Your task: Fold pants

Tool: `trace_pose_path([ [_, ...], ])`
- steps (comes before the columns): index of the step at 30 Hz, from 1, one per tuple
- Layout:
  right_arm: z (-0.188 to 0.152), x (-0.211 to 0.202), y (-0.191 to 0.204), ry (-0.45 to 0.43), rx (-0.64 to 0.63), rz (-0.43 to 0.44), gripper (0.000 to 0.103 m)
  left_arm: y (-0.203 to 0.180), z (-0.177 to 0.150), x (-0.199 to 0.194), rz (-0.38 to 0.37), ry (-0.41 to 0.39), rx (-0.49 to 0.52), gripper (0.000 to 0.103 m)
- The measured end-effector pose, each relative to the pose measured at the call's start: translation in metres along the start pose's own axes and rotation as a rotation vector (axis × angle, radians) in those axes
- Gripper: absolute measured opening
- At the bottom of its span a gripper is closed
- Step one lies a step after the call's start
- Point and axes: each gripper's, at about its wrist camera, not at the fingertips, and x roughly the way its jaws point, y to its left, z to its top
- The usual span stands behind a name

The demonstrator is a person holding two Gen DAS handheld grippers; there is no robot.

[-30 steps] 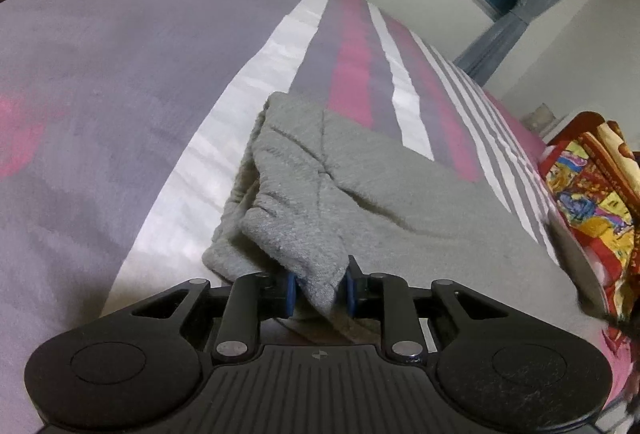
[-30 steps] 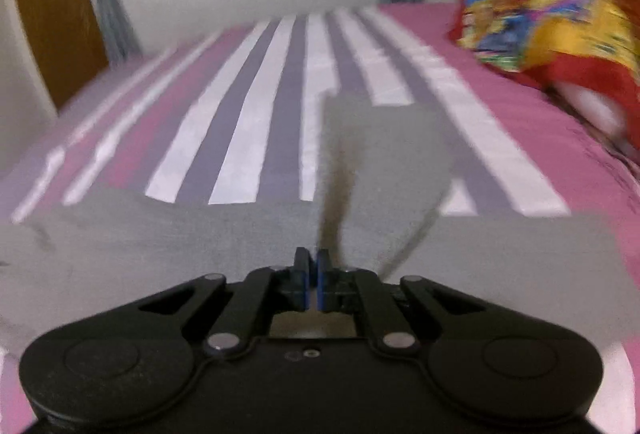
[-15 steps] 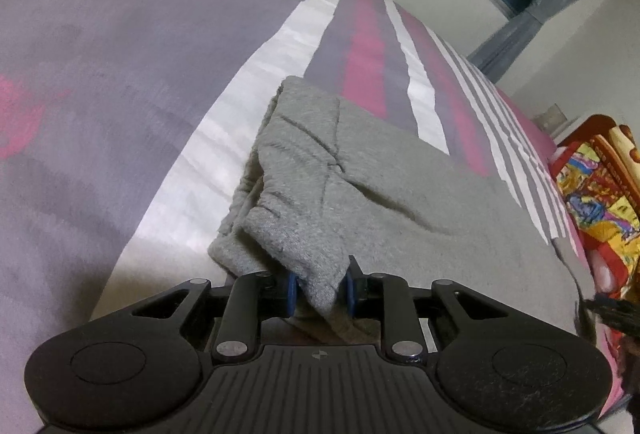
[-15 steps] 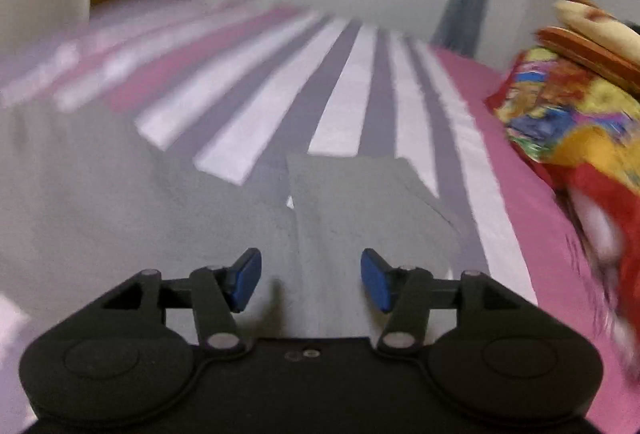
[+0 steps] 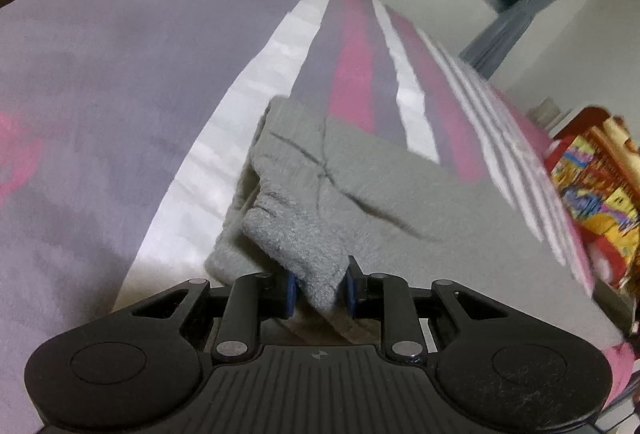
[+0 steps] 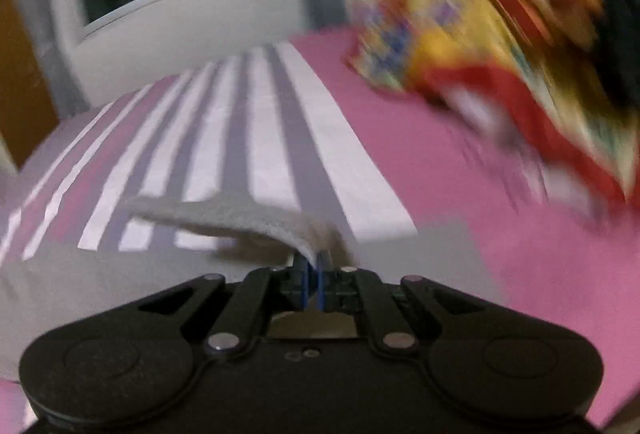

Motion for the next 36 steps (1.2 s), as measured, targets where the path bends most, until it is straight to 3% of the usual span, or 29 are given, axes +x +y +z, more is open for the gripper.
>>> trace_pose_path([
  [2,-0.027,0.036,-0.015,0.147,-0.047,-0.034,0.014,-0.001,0.0,0.004,0.015,0.011,-0.003,0.023],
  [3,-0.036,0.031,-0.015,0.112,-0.119,-0.029,0.015,-0.002,0.0,0.004,0.019,0.015,-0.008,0.023],
  [4,-0.041,0.021,-0.007,0.073,-0.19,-0.054,0.024,-0.003,0.001,0.003,0.023,0.019,-0.011,0.024],
  [5,-0.044,0.012,0.002,0.041,-0.265,-0.088,0.045,-0.004,0.001,0.003,0.027,0.022,-0.008,0.024],
  [6,-0.049,0.003,0.011,0.0,-0.35,-0.111,0.05,-0.005,0.001,0.002,0.03,0.024,-0.001,0.024],
  [15,-0.097,0.003,0.081,-0.162,-1.124,-0.2,0.049,-0.004,-0.002,0.003,0.034,0.015,-0.031,0.023],
  [16,-0.098,0.004,0.086,-0.16,-1.167,-0.169,0.041,-0.004,-0.002,0.003,0.034,0.015,-0.029,0.023],
  [17,-0.095,0.007,0.086,-0.14,-1.164,-0.131,0.008,-0.004,-0.002,0.003,0.036,0.015,-0.028,0.024],
  [18,-0.088,0.006,0.086,-0.12,-1.101,-0.112,0.005,-0.005,-0.001,0.003,0.036,0.014,-0.026,0.024],
  [21,-0.041,-0.009,0.061,-0.182,-0.718,-0.065,0.006,-0.007,-0.001,0.002,0.039,-0.003,-0.008,0.024],
  [24,0.0,-0.023,0.004,-0.246,-0.284,-0.06,0.005,-0.007,-0.001,0.002,0.04,-0.01,0.0,0.024],
  [27,0.01,-0.008,-0.067,-0.182,0.066,-0.098,0.004,-0.006,0.0,0.003,0.038,-0.008,0.001,0.024],
  [30,-0.005,0.027,-0.111,-0.041,0.208,-0.072,0.004,-0.005,0.001,0.004,0.038,-0.008,-0.001,0.024],
  [33,-0.009,0.027,-0.125,-0.055,0.269,-0.017,0.004,-0.008,0.002,0.001,0.043,-0.018,0.0,0.023],
  [36,-0.001,0.013,-0.123,-0.111,0.278,0.03,0.004,-0.01,0.005,-0.009,0.019,-0.077,-0.012,0.023],
])
